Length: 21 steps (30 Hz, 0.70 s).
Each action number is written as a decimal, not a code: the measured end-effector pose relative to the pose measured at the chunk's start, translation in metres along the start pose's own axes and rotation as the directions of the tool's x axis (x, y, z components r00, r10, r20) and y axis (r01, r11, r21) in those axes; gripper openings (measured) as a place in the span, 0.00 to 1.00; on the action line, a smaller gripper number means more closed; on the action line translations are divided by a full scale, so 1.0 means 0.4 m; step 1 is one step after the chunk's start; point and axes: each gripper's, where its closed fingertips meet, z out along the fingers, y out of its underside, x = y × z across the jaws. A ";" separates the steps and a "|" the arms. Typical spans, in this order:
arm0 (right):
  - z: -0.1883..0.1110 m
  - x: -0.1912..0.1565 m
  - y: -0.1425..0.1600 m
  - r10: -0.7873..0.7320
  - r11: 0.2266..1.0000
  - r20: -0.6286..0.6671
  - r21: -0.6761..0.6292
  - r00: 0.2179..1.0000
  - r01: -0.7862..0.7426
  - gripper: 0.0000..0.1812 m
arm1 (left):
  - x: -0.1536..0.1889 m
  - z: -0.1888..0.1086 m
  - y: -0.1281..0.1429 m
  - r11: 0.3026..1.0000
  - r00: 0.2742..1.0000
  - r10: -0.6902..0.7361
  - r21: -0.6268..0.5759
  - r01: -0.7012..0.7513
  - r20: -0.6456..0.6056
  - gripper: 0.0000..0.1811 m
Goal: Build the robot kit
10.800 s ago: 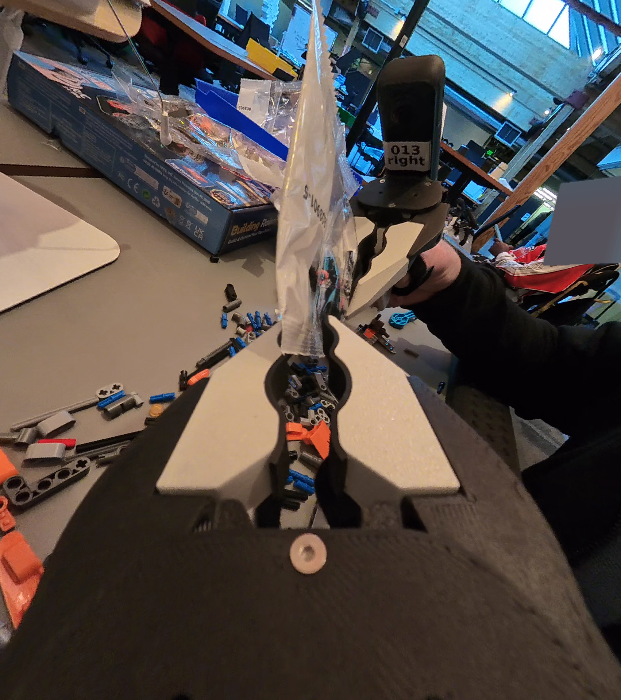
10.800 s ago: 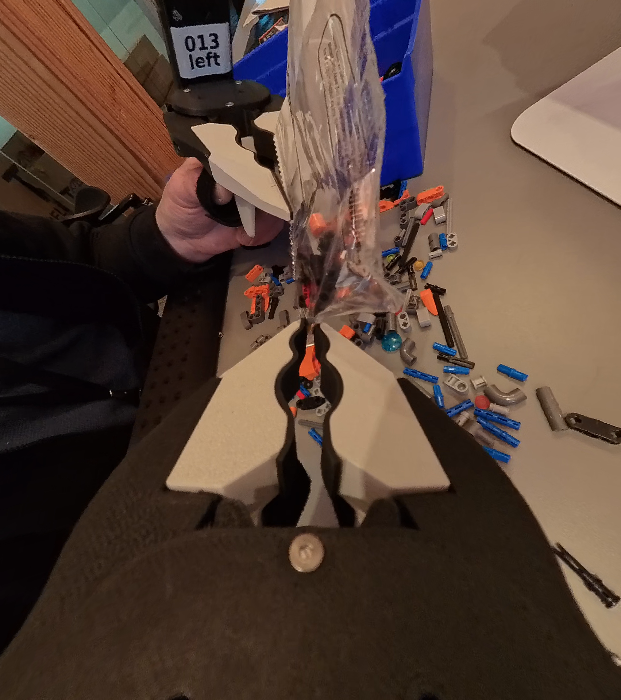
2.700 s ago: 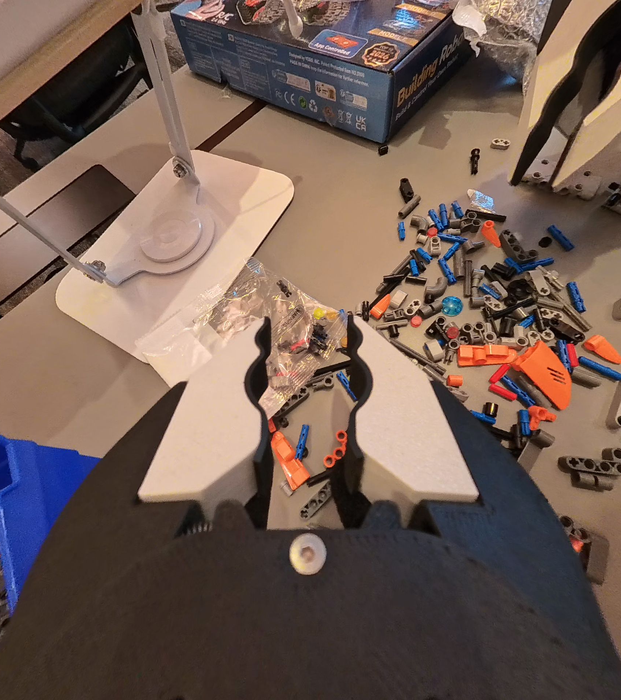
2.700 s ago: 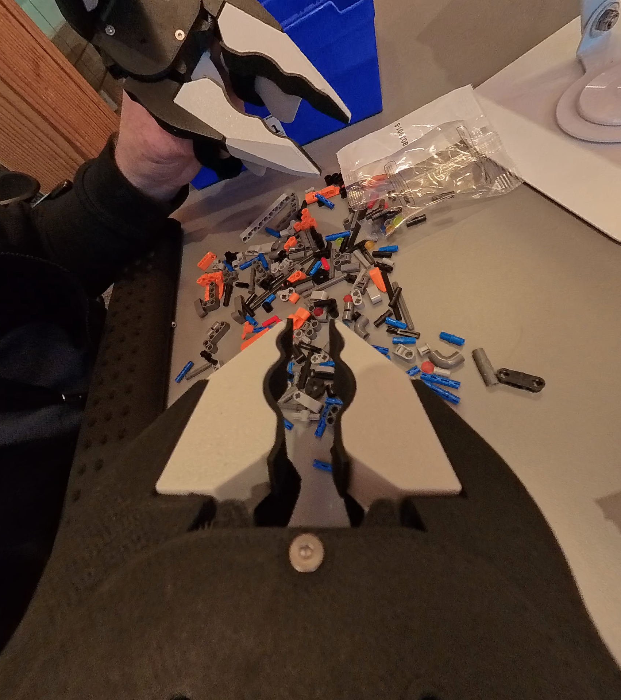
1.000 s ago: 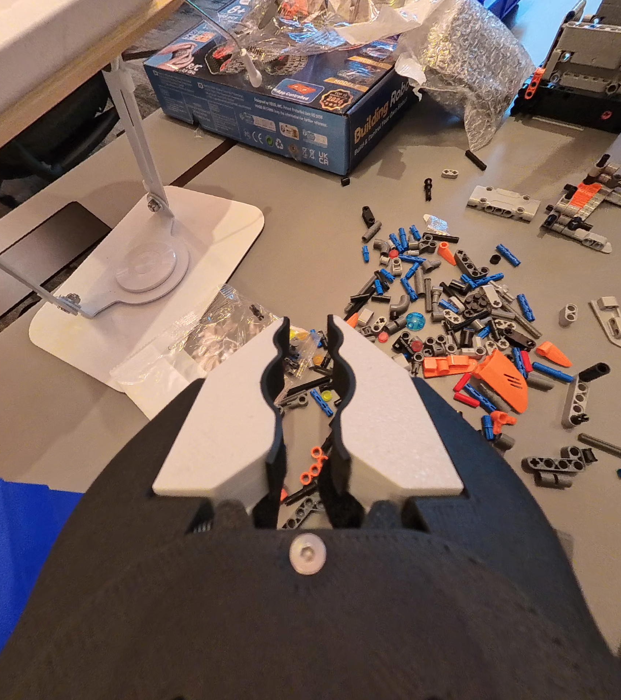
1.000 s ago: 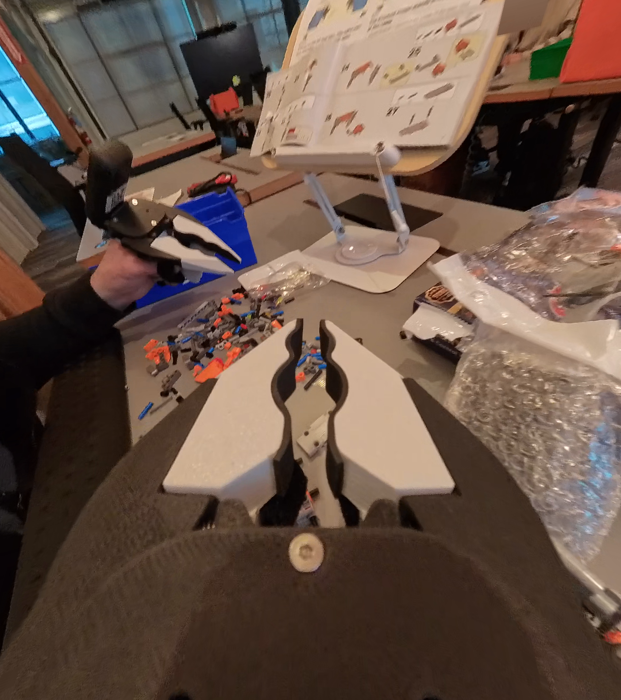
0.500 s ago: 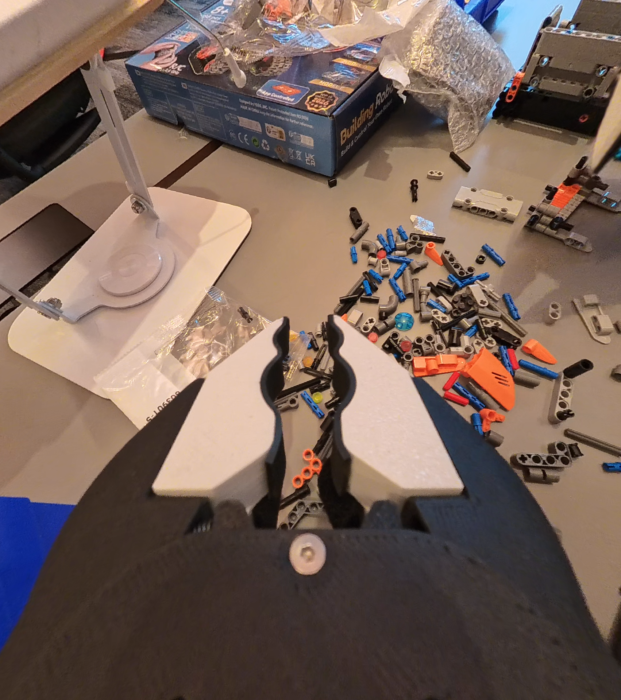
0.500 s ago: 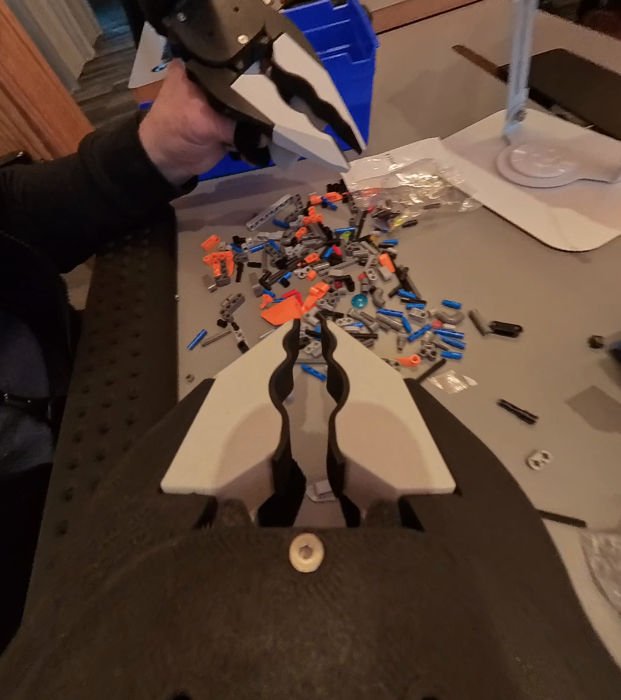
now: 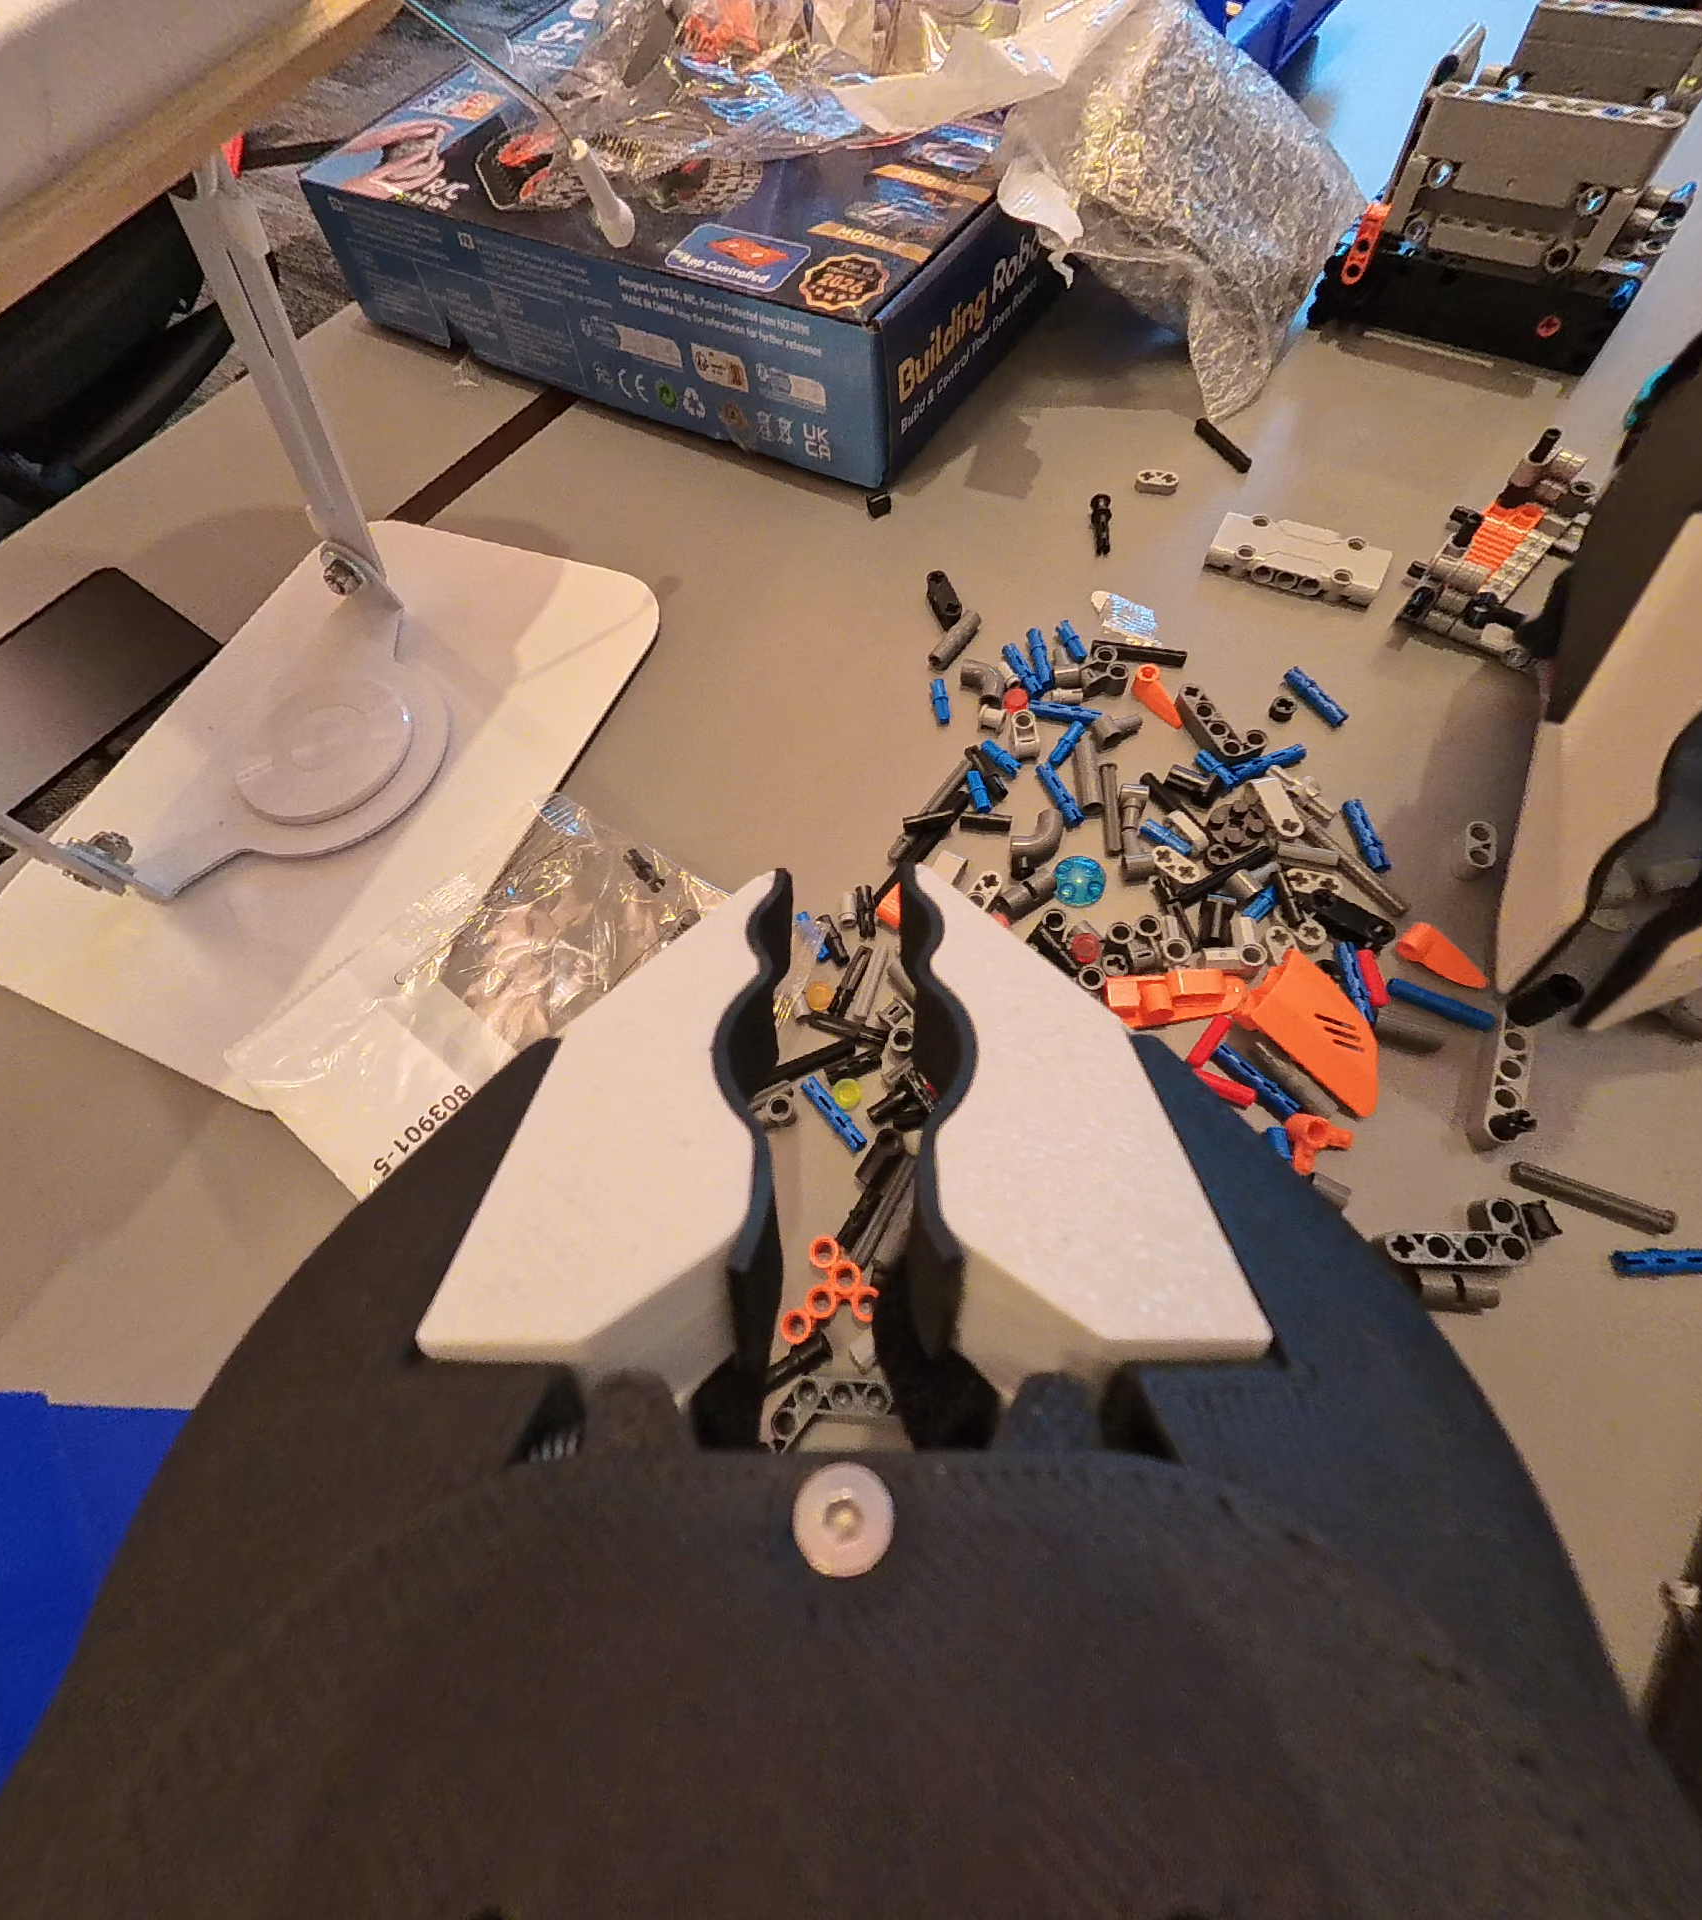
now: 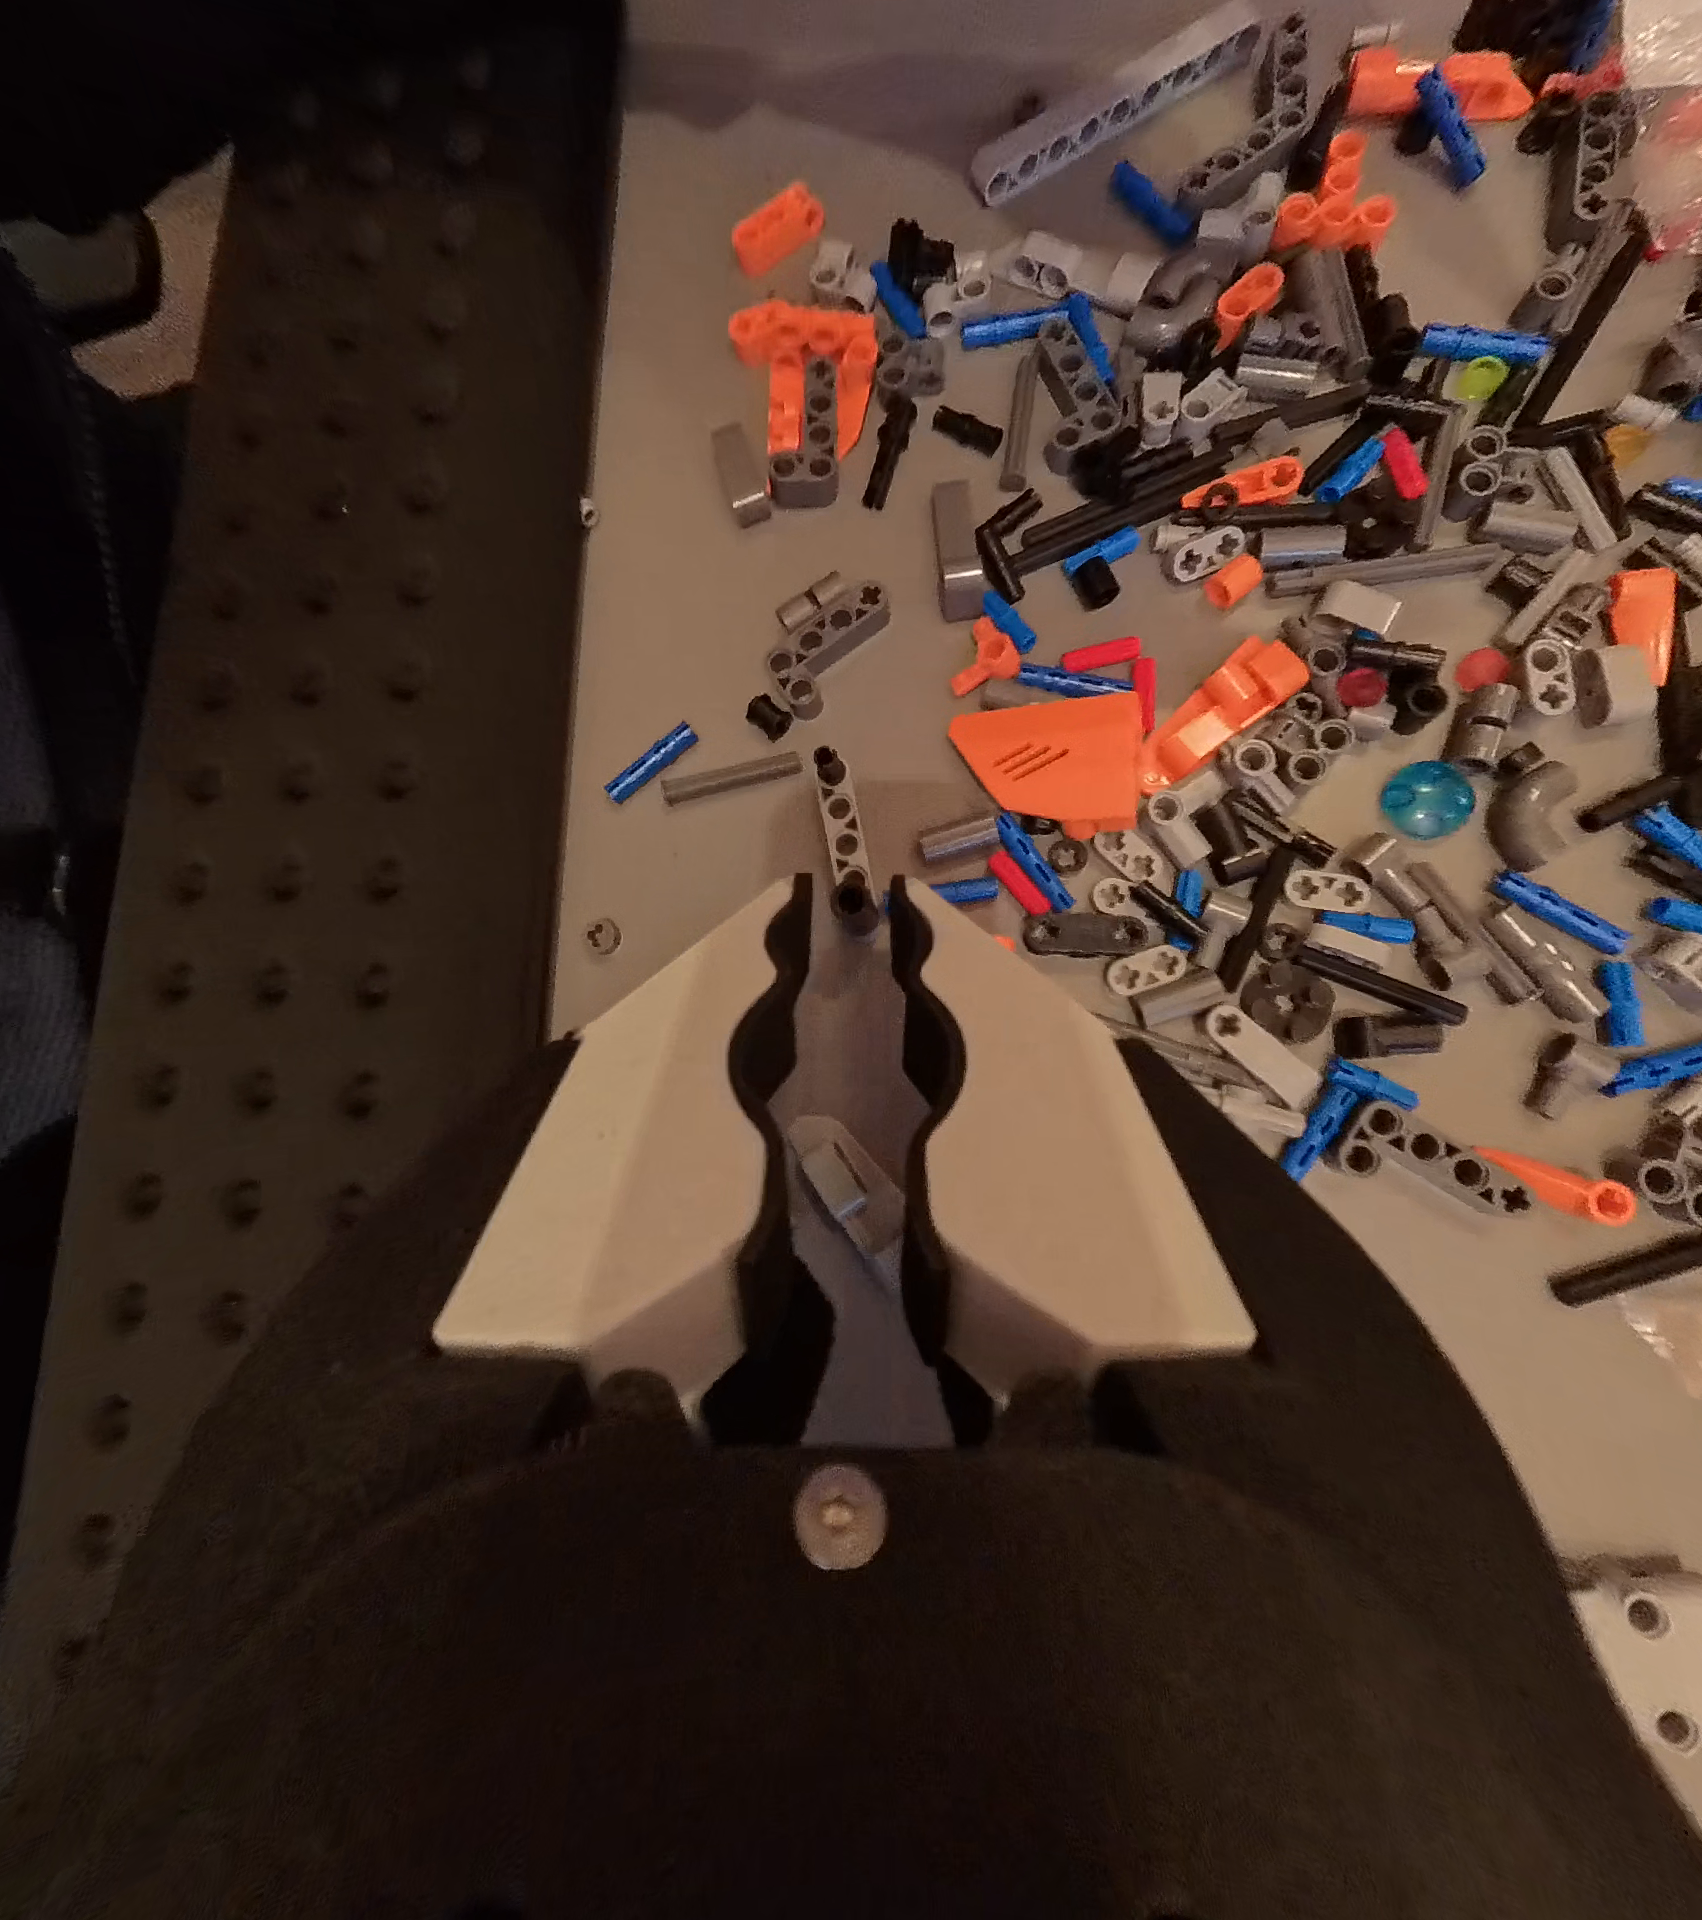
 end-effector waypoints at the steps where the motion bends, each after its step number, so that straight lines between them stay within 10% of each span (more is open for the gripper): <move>1: 0.005 0.003 0.003 -0.009 1.000 -0.011 -0.011 1.000 0.009 0.05 | 0.000 0.000 0.000 1.000 1.000 0.000 0.001 0.000 -0.001 0.10; 21: -0.152 0.070 -0.059 0.191 0.922 0.036 0.337 0.981 -0.192 0.03 | -0.006 -0.019 -0.017 0.999 1.000 -0.025 0.047 0.025 -0.004 0.10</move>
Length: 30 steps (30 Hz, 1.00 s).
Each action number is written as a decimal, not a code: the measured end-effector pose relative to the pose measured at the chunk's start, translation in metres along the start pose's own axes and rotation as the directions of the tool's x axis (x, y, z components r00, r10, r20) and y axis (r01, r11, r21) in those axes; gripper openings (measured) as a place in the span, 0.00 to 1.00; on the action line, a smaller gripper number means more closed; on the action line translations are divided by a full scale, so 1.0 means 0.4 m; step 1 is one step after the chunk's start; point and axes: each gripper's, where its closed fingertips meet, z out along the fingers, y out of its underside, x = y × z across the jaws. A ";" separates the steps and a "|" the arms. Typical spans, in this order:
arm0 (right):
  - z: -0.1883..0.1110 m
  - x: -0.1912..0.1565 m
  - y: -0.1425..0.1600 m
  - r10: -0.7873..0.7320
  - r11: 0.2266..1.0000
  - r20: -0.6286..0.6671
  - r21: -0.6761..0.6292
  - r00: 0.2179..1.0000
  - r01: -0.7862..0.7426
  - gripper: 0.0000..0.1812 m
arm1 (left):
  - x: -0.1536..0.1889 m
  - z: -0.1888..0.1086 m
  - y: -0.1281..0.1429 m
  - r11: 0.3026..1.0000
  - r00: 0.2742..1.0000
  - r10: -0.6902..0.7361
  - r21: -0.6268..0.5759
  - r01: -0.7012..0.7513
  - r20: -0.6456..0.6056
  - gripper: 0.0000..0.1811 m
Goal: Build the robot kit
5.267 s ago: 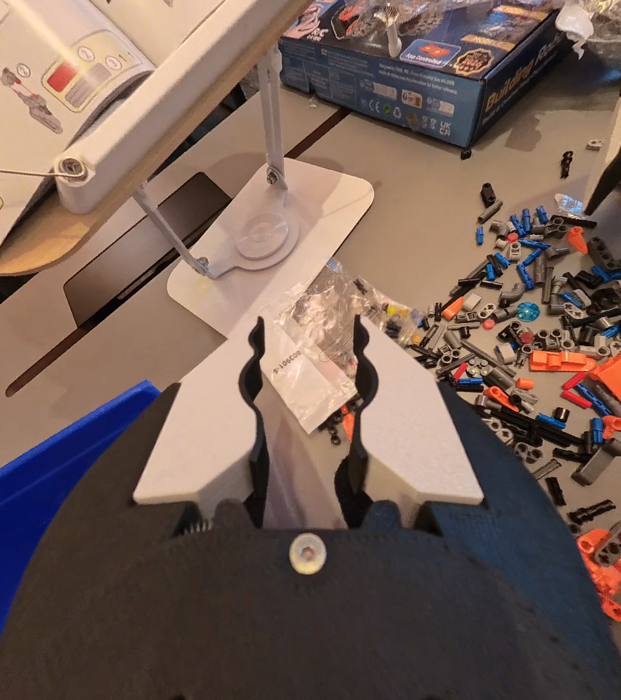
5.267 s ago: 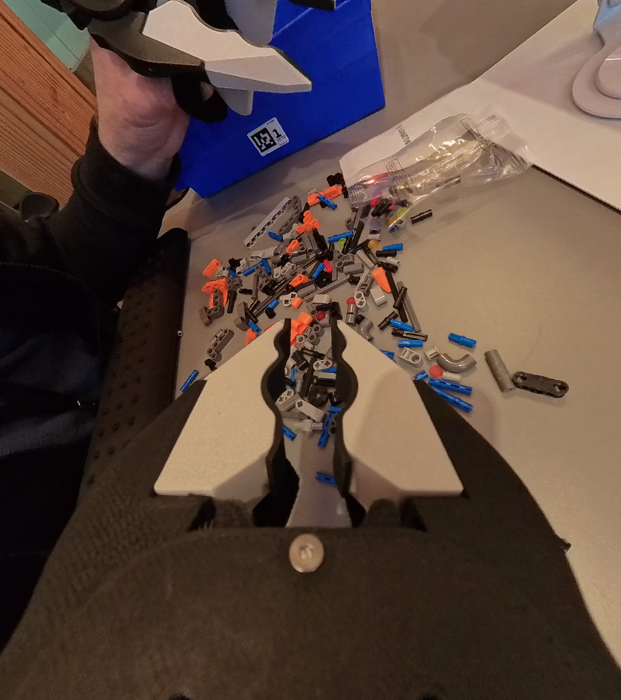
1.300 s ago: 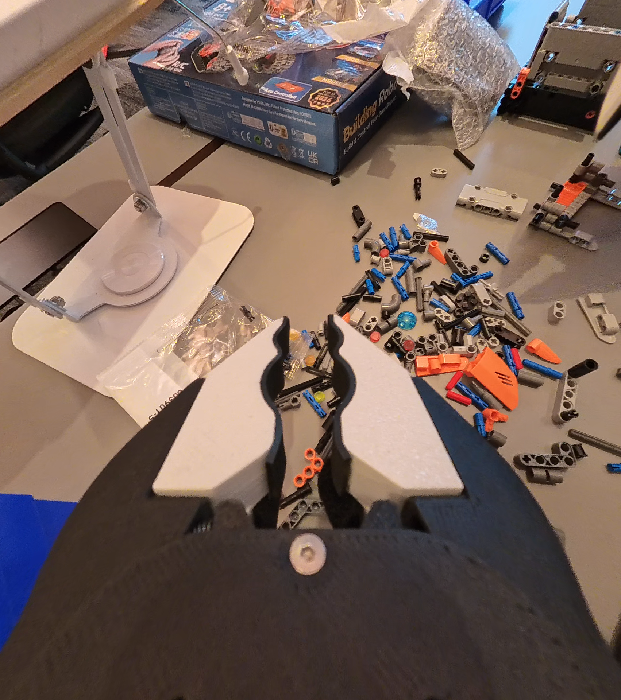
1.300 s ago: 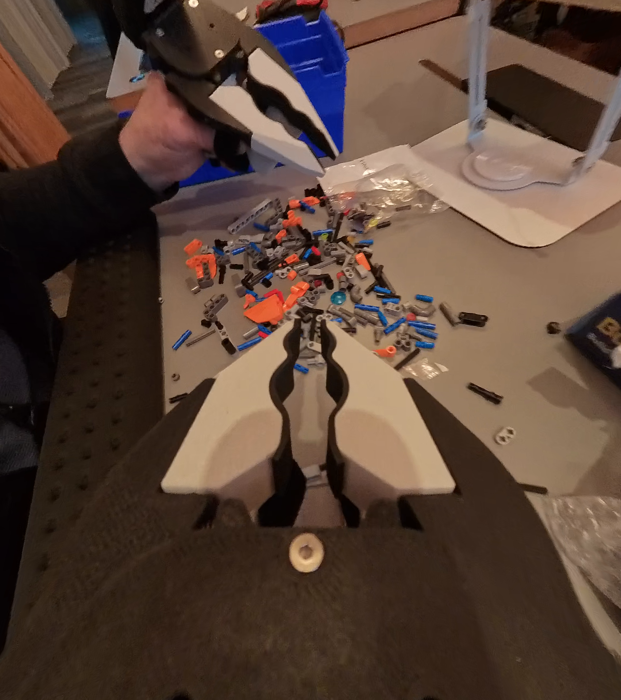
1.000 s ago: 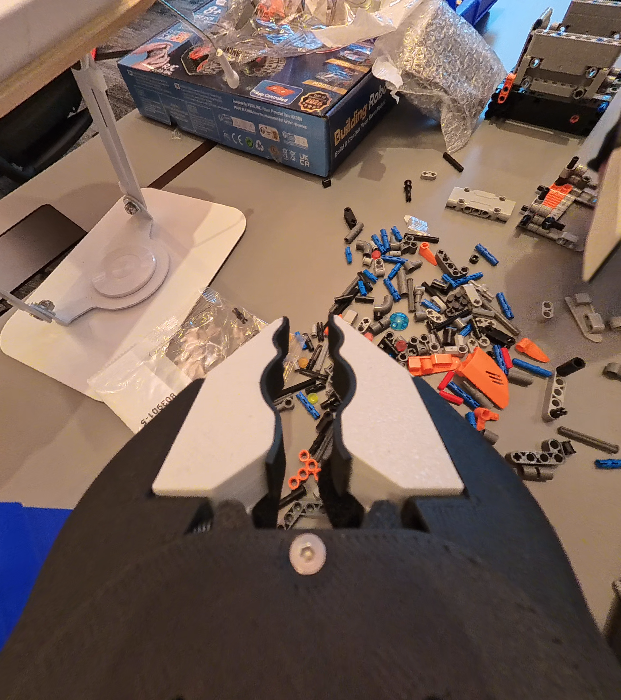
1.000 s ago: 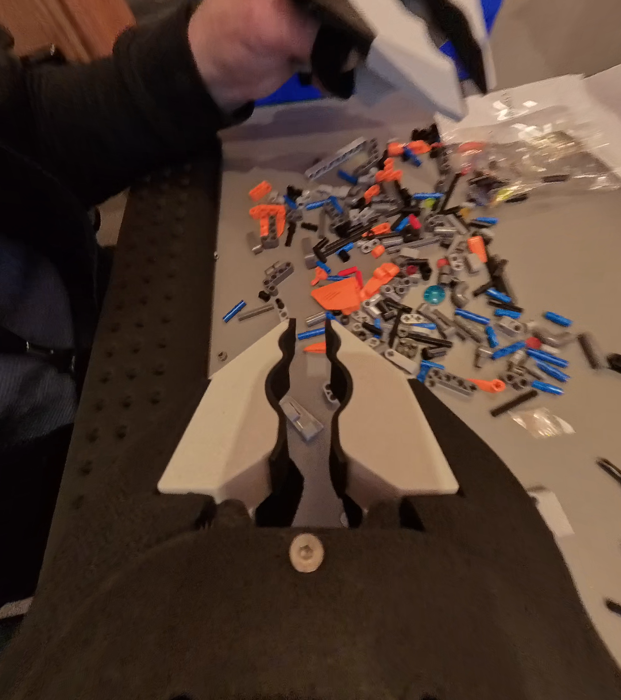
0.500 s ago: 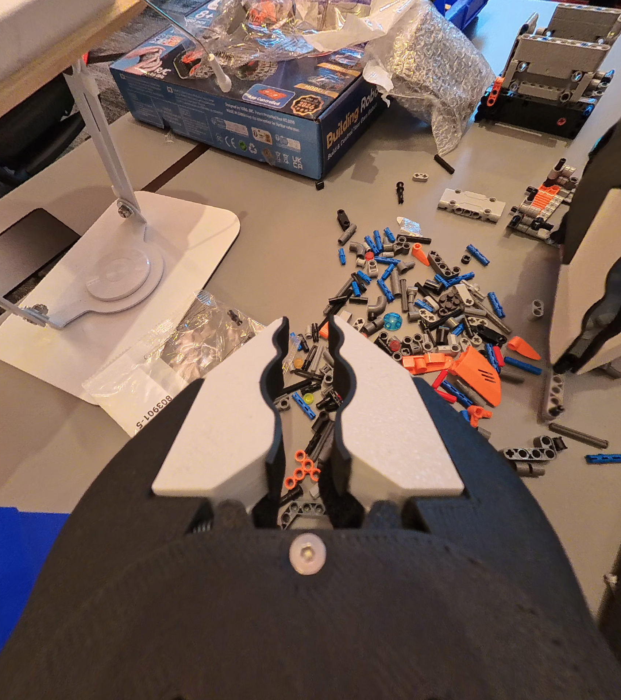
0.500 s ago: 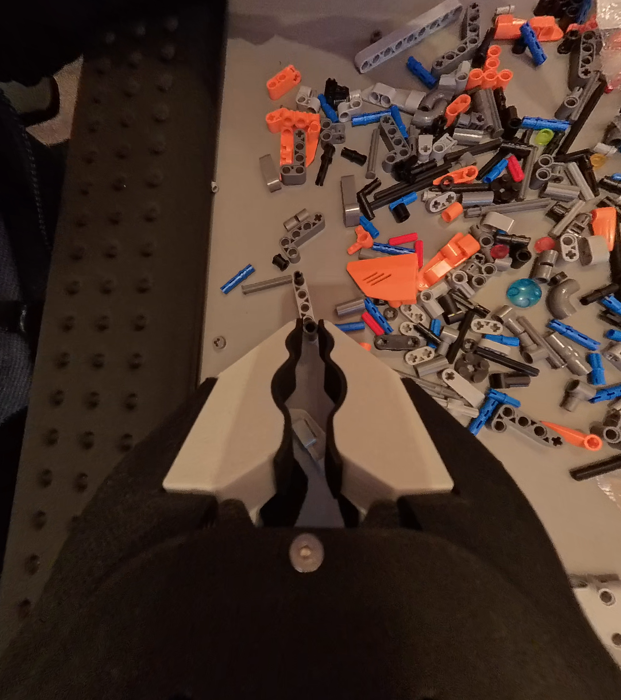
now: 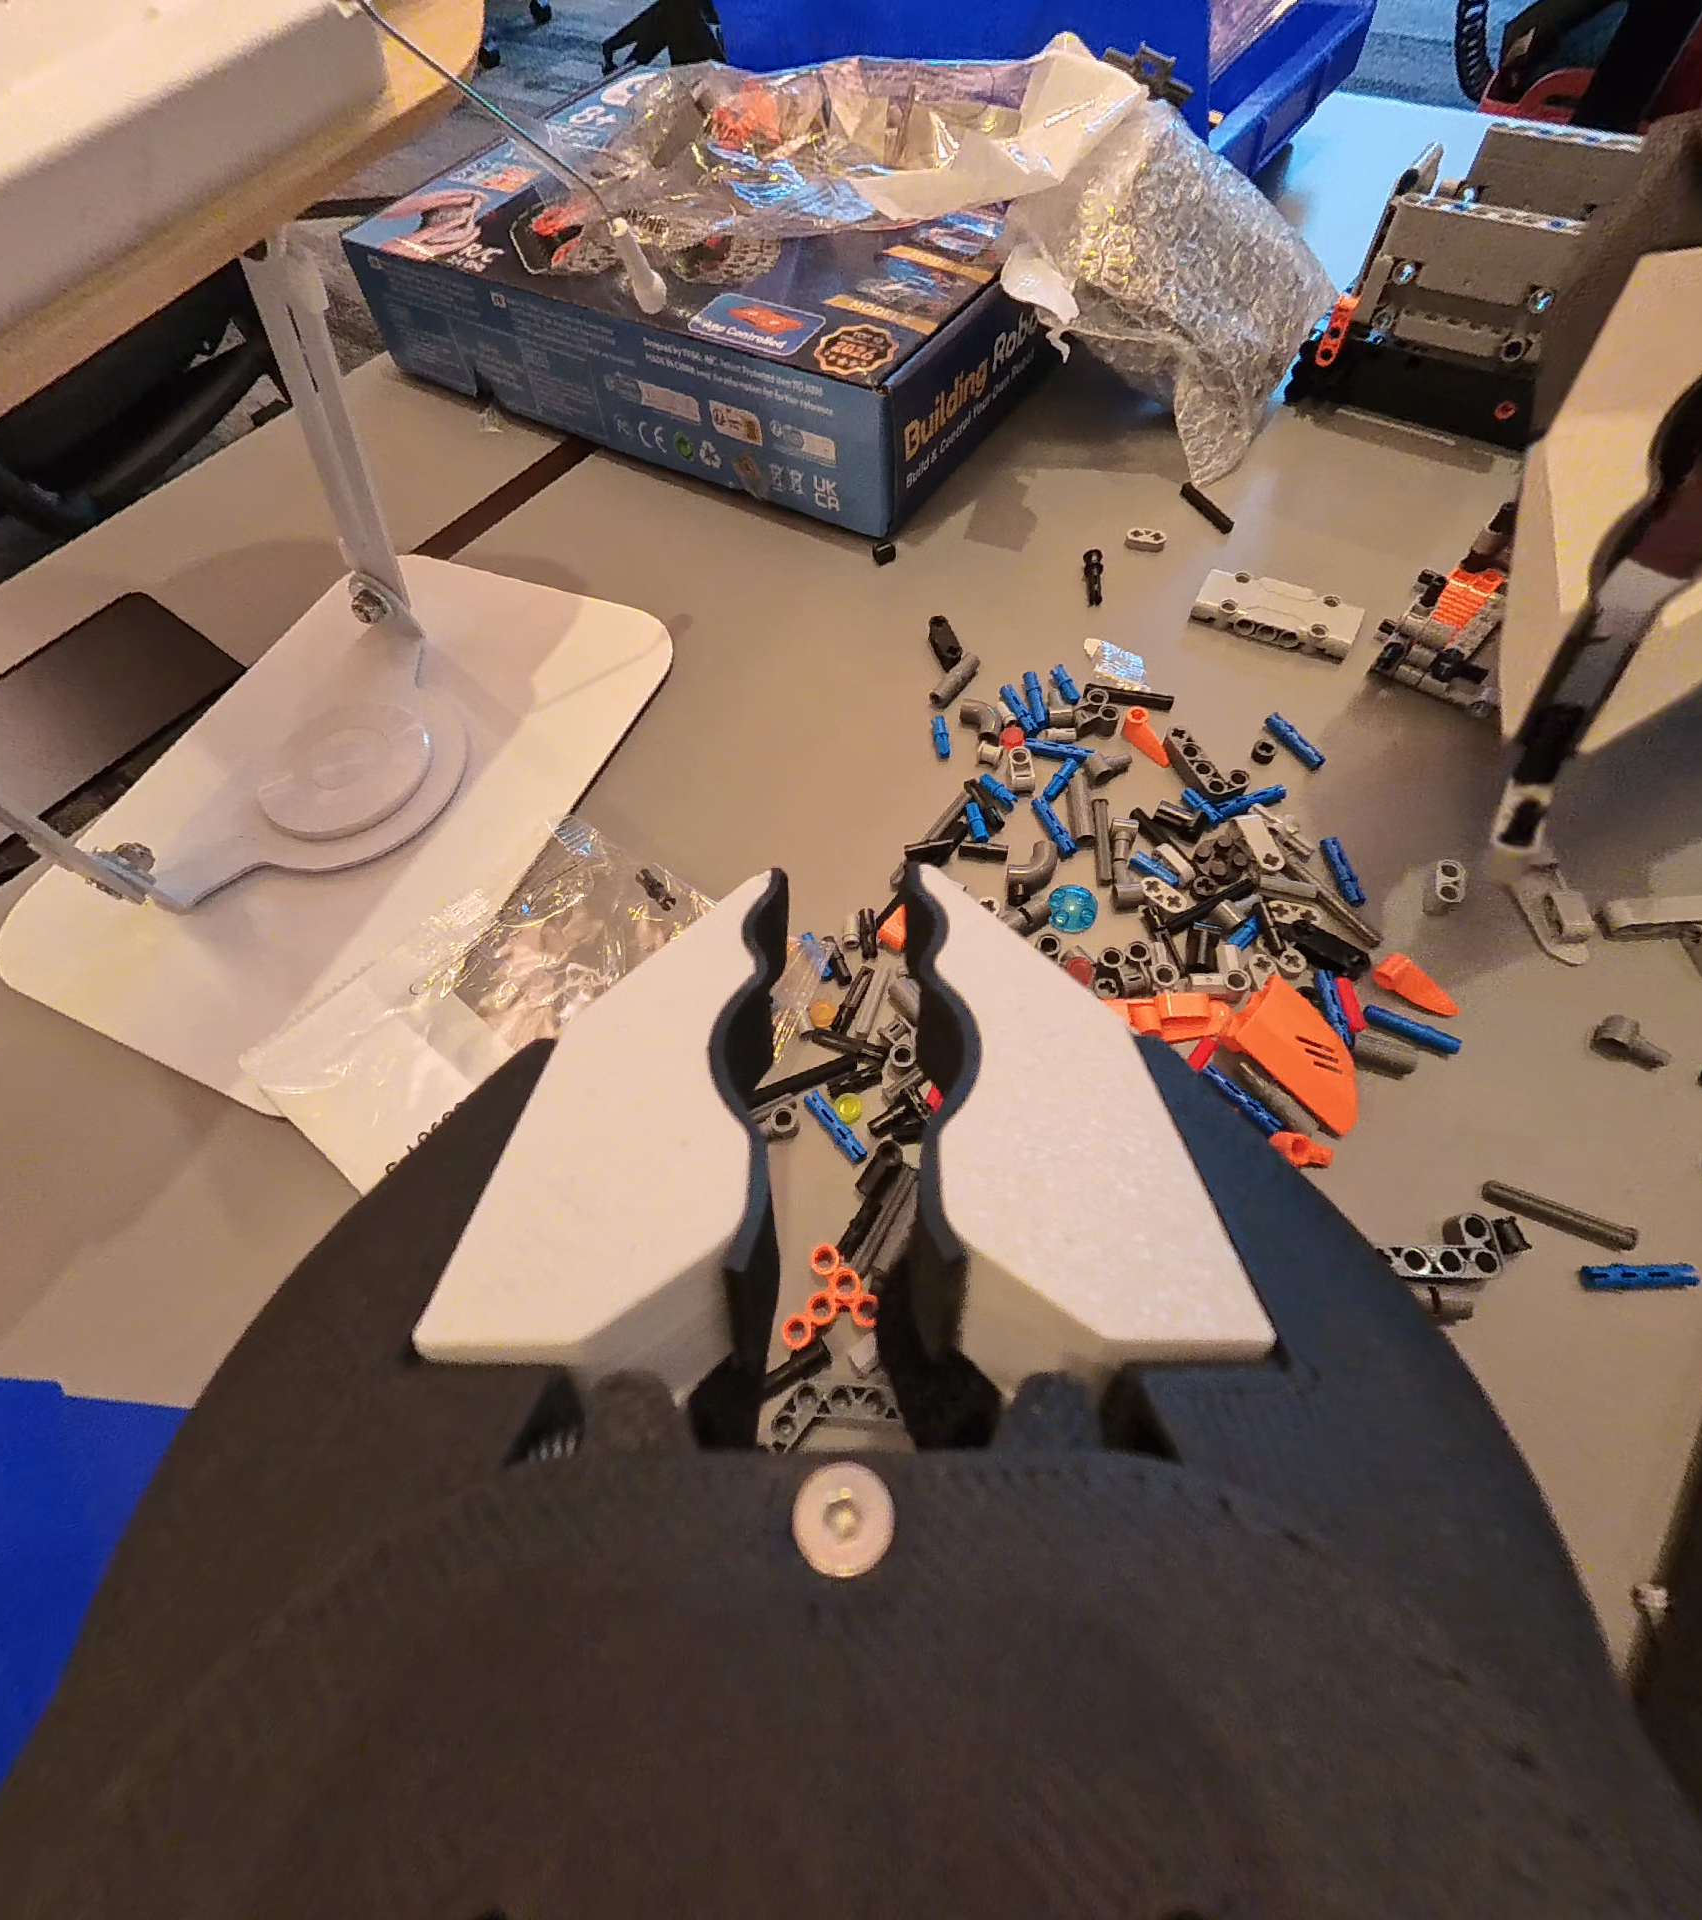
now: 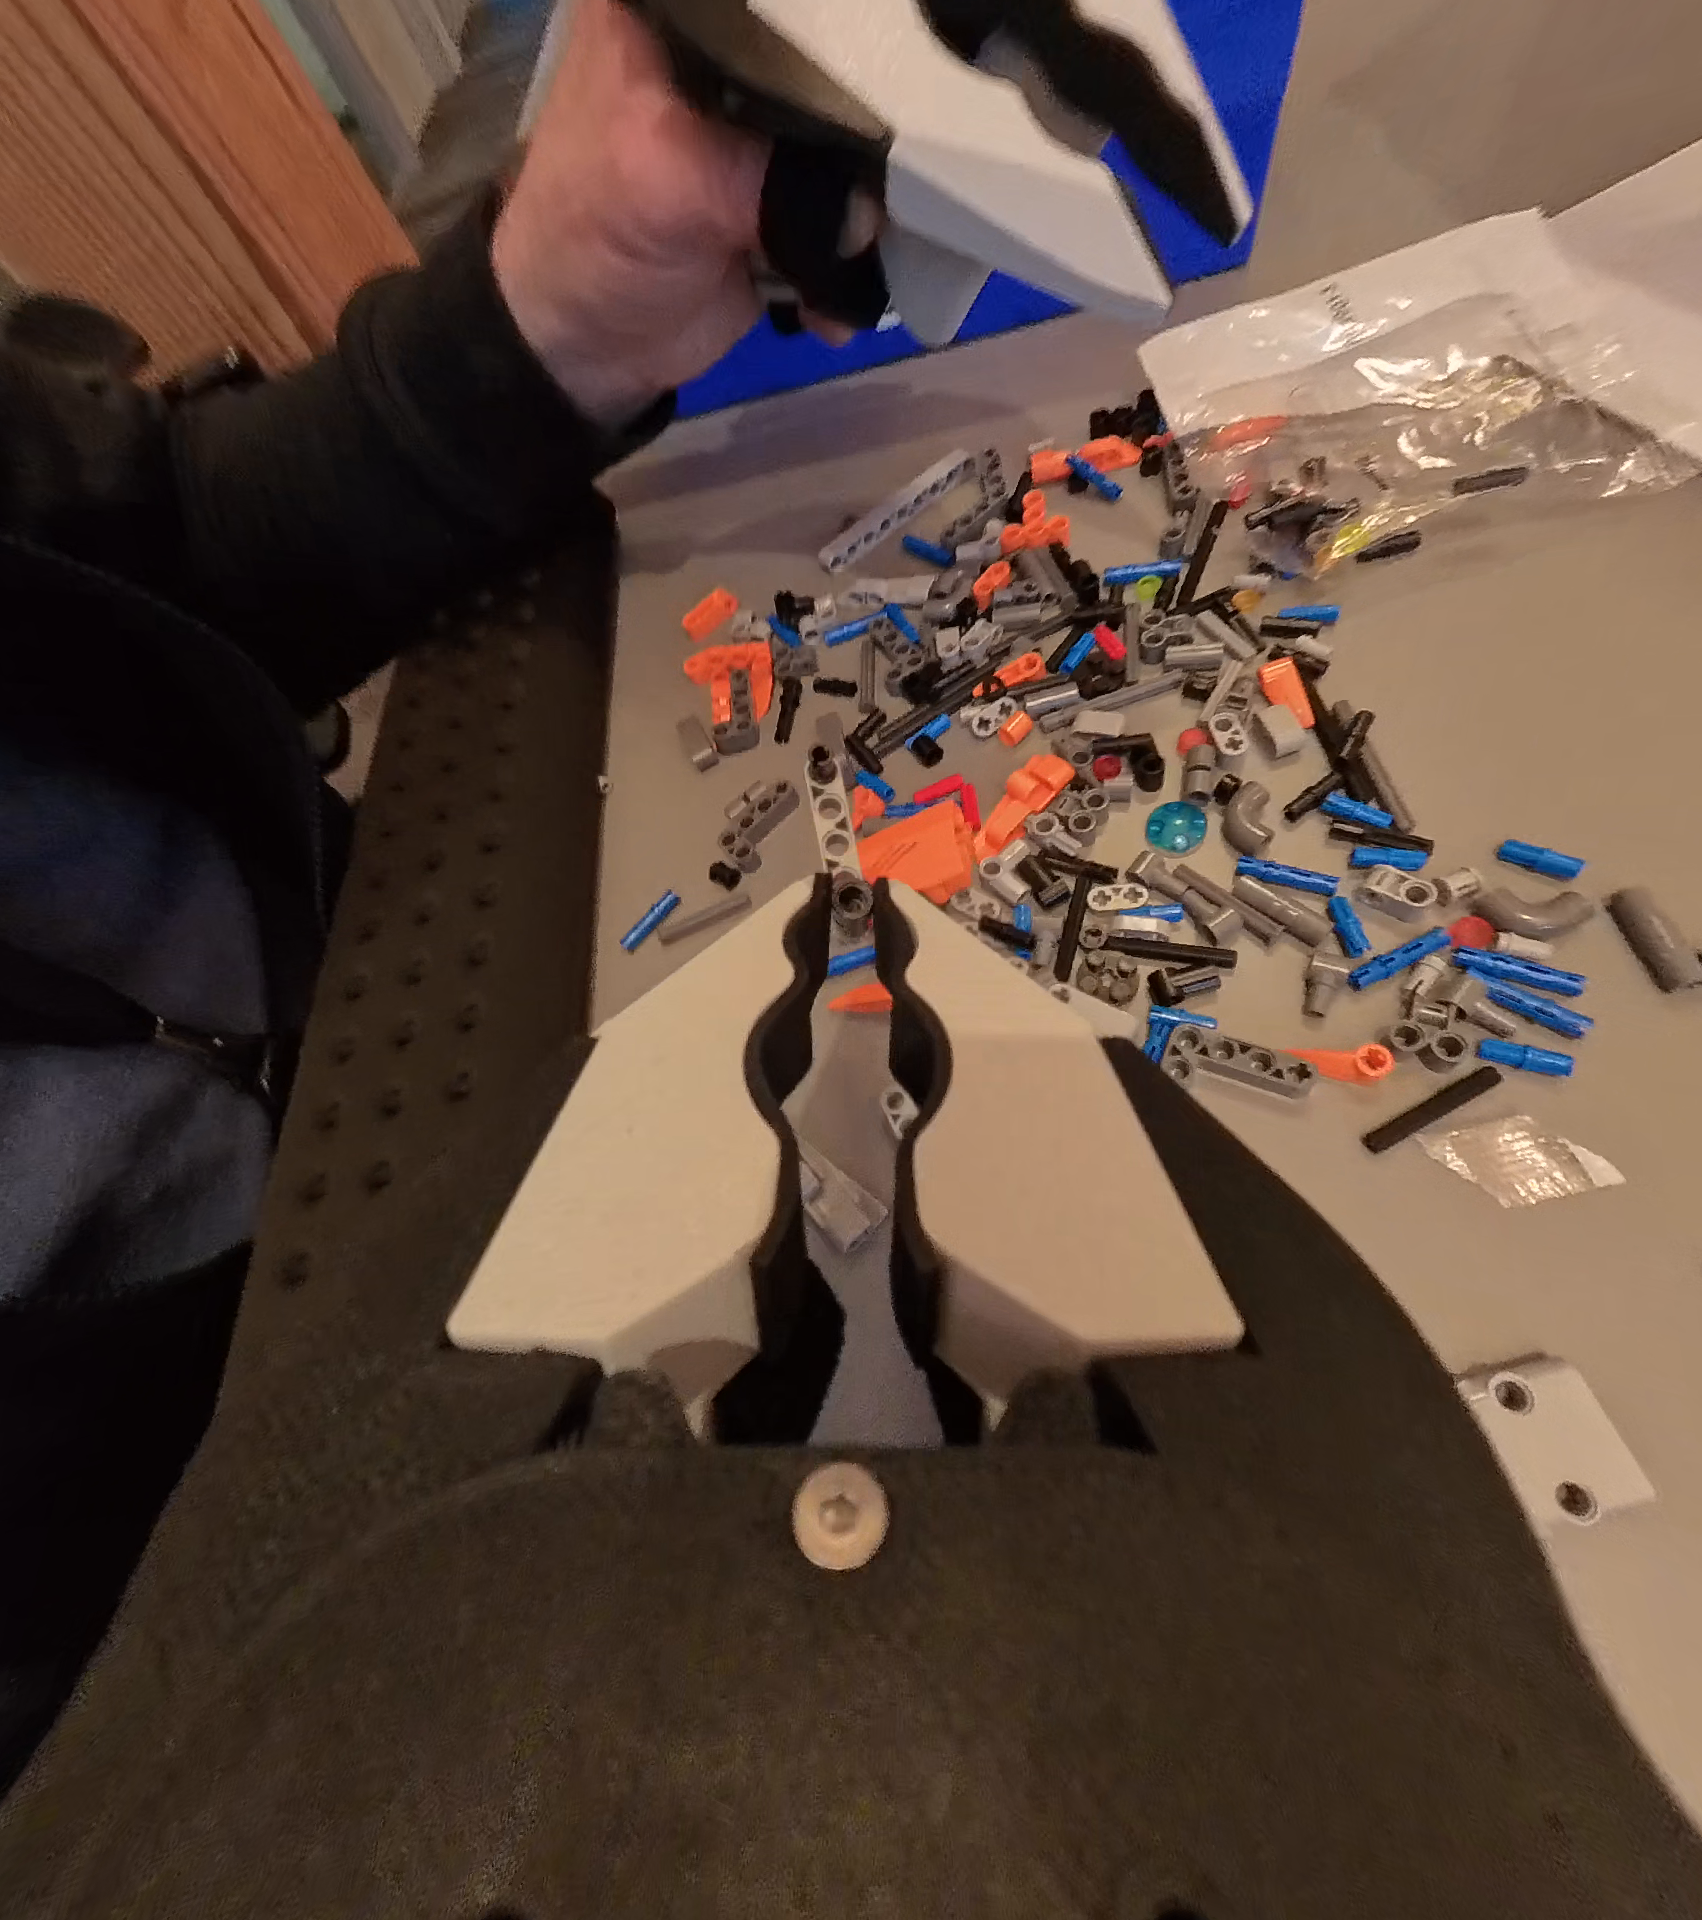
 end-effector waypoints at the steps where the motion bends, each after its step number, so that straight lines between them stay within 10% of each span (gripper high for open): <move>1: -0.007 0.004 -0.007 0.022 0.999 0.004 0.024 1.000 -0.022 0.03 | 0.001 0.001 0.000 1.000 1.000 0.001 0.000 -0.001 -0.002 0.11; 10: -0.042 0.035 -0.020 0.102 0.990 -0.006 0.094 0.995 -0.101 0.03 | 0.006 -0.005 -0.004 1.000 1.000 0.015 0.008 -0.015 -0.014 0.12; 30: -0.102 0.037 0.191 -0.075 0.949 -0.171 -0.315 0.982 0.018 0.03 | 0.011 0.009 0.018 1.000 0.999 0.002 -0.030 -0.003 -0.038 0.12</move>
